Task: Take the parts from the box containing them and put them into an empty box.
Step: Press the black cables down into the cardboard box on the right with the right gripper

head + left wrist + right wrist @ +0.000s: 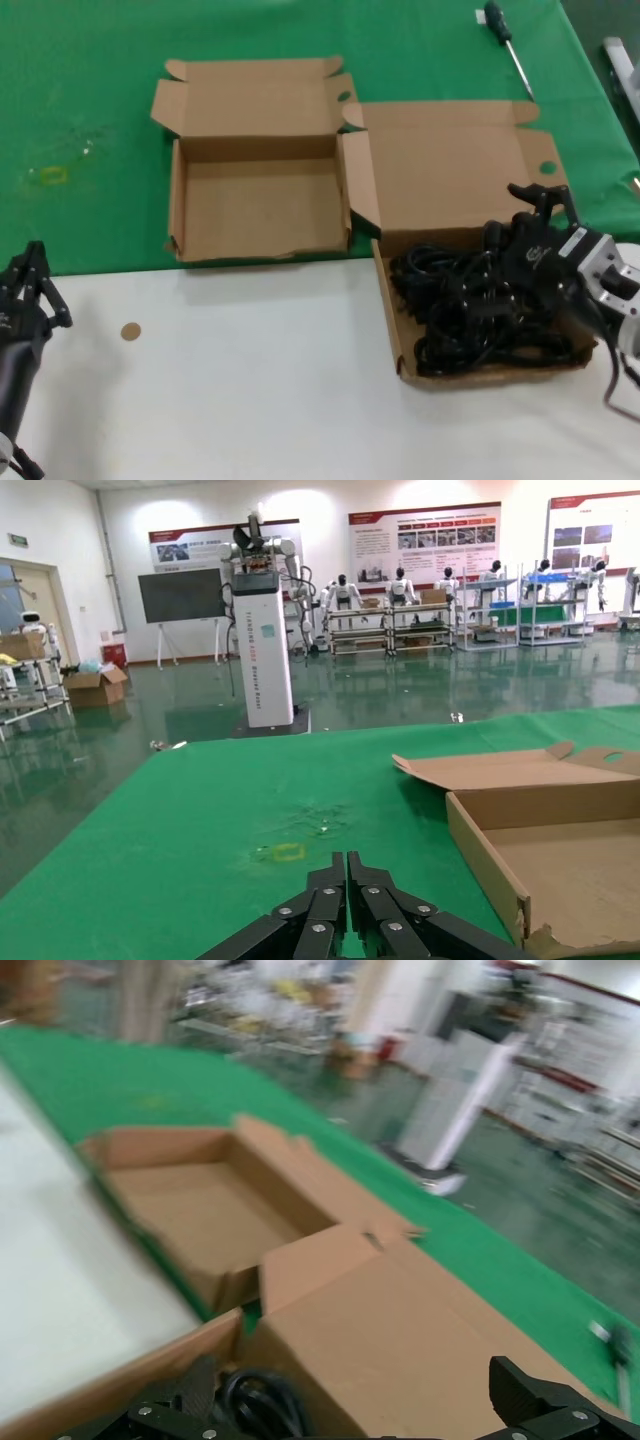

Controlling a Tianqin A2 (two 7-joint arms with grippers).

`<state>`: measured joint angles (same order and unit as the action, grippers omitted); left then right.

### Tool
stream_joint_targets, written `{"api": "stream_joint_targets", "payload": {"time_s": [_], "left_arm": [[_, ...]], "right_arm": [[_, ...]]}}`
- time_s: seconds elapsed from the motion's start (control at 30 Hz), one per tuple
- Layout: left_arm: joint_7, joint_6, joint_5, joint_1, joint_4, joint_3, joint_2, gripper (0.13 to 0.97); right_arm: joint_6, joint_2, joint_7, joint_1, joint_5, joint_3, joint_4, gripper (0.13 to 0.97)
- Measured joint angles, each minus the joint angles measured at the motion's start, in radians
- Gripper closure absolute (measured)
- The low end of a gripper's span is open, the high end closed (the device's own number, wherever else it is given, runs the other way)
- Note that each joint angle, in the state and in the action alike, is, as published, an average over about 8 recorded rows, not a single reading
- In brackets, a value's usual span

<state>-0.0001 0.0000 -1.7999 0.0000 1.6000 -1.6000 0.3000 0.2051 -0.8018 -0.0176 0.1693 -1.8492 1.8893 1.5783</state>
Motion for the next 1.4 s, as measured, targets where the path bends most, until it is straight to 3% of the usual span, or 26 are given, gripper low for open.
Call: {"api": "stream_joint_targets", "payload": {"time_s": [0.33,0.6,0.97,1.4], "left_arm": [[0.000,0.000,0.000,0.000,0.000,0.000,0.000,0.945],[0.000,0.000,0.000,0.000,0.000,0.000,0.000,0.945],[0.000,0.000,0.000,0.000,0.000,0.000,0.000,0.945],[0.000,0.000,0.000,0.000,0.000,0.000,0.000,0.945]], "right_arm": [[0.388,-0.111,-0.191,0.184,0.066,0.007,-0.055,0.129],[0.640,-0.116,-0.333,0.410,0.191,0.077,-0.140,0.129],[0.828,-0.061,-0.496,0.623,0.335,0.157,-0.249,0.129],[0.966,-0.039,-0.614,0.687,0.372,0.190,-0.362,0.137]]}}
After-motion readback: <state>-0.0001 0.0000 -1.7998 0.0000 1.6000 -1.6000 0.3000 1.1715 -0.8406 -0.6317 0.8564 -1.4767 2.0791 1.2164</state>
